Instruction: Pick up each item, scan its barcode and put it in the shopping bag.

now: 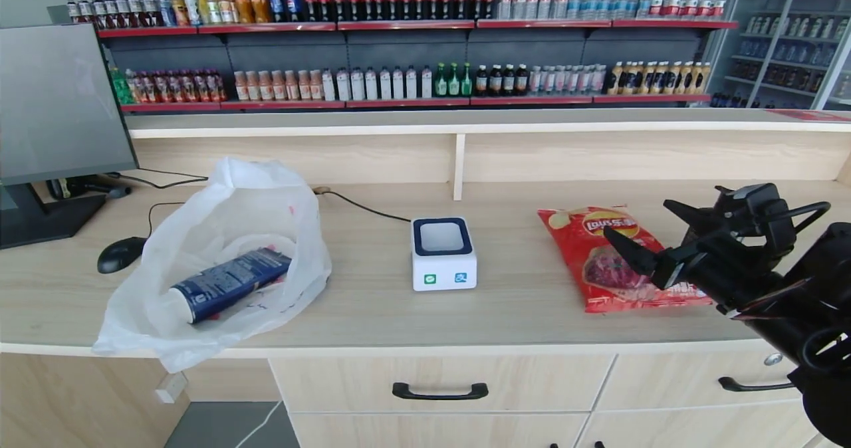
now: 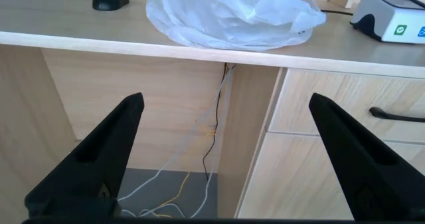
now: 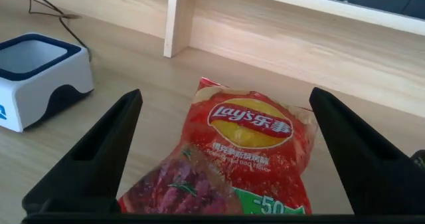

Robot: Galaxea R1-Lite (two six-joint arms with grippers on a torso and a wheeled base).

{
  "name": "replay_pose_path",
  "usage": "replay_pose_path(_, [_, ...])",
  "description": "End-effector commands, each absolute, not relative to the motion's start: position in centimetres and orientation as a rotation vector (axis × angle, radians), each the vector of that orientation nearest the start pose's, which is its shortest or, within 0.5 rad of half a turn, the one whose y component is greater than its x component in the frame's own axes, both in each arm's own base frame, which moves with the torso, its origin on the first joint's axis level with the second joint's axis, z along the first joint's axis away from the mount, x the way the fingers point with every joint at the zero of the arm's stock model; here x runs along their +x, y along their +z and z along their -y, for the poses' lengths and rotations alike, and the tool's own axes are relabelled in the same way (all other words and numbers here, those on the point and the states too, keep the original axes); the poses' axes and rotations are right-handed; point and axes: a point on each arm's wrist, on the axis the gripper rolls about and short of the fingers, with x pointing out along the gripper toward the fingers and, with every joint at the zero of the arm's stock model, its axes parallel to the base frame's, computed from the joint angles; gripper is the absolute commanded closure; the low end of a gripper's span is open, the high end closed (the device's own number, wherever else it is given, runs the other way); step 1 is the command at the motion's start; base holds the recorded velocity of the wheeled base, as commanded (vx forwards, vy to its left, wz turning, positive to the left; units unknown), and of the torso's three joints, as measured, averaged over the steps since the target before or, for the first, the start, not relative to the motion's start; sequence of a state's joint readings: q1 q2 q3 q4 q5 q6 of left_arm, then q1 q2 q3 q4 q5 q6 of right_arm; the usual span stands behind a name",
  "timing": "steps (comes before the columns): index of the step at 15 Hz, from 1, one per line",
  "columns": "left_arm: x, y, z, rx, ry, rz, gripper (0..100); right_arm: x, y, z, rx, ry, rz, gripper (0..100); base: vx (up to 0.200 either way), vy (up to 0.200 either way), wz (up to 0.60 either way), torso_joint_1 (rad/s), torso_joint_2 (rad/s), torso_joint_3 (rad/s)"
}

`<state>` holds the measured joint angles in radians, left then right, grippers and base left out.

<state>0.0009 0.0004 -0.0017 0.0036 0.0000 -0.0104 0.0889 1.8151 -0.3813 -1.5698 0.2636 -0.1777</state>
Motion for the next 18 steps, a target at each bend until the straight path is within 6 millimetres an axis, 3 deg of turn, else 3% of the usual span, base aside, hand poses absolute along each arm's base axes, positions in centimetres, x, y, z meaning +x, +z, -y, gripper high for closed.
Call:
replay_pose_path(1, [-2.3,7.6,0.0,-0.011,0.002,-0.002,0,26.7,14.2,-3.0,-0.187,0.340,0.163,0,0.000,-0.200,0.00,0.002,0.00,-0.002])
replay_pose_path(5, [-2.3,7.6,0.0,-0.011,0.002,-0.002,0,25.9,14.1,-3.0,-0.191,0.345,0.152,0,0.000,-0.200,0.00,0.002,0.00,0.005])
replay_pose_path(10, [-2.3,7.6,0.0,-0.011,0.002,0.000,0,25.7,14.8,-3.2,-0.201,0.348,0.182,0,0.000,0.000,0.00,0.000,0.00,0.000])
replay_pose_path(15, [-2.3,7.6,0.0,-0.008,0.002,-0.002,0,24.7,14.2,-3.1,-0.199,0.354,0.152,0,0.040,0.040,0.00,0.000,0.00,0.000])
replay_pose_path(18, [-2.3,7.6,0.0,-0.009,0.000,0.000,0,23.8,14.6,-4.3,-0.195,0.406,0.166,0,0.000,0.000,0.00,0.000,0.00,0.000])
